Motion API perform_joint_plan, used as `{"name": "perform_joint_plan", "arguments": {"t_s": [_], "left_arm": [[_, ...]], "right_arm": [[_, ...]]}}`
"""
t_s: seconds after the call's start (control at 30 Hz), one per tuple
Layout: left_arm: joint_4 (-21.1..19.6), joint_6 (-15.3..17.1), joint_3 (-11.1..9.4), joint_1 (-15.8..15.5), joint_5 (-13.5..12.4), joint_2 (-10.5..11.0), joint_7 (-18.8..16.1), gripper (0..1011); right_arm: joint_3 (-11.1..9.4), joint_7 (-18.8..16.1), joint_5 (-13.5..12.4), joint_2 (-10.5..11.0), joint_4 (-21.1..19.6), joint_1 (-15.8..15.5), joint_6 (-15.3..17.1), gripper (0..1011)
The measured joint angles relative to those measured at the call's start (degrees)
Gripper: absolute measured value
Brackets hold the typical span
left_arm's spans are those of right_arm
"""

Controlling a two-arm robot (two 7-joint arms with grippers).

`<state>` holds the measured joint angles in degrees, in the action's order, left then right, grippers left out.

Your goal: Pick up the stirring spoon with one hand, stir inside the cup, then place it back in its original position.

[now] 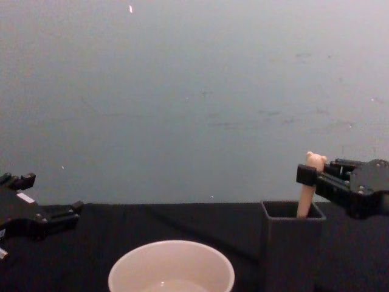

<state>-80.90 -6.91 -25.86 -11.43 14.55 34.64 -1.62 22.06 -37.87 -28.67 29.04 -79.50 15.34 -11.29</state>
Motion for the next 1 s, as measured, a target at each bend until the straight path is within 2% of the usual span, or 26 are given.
{"name": "perform_joint_plan", "arguments": {"t_s": [0.53,1.0], "left_arm": [[0.0,0.0,0.0,0.0,0.0,0.0,0.0,1001],[0.0,0.0,0.0,0.0,0.0,0.0,0.0,1001]], "right_arm": [[0.75,1.45,1.18,-0.66,1.3,0.2,1.46,212],[0.69,1.32,1.03,-0.64,1.3,0.19,1.37,212]]}}
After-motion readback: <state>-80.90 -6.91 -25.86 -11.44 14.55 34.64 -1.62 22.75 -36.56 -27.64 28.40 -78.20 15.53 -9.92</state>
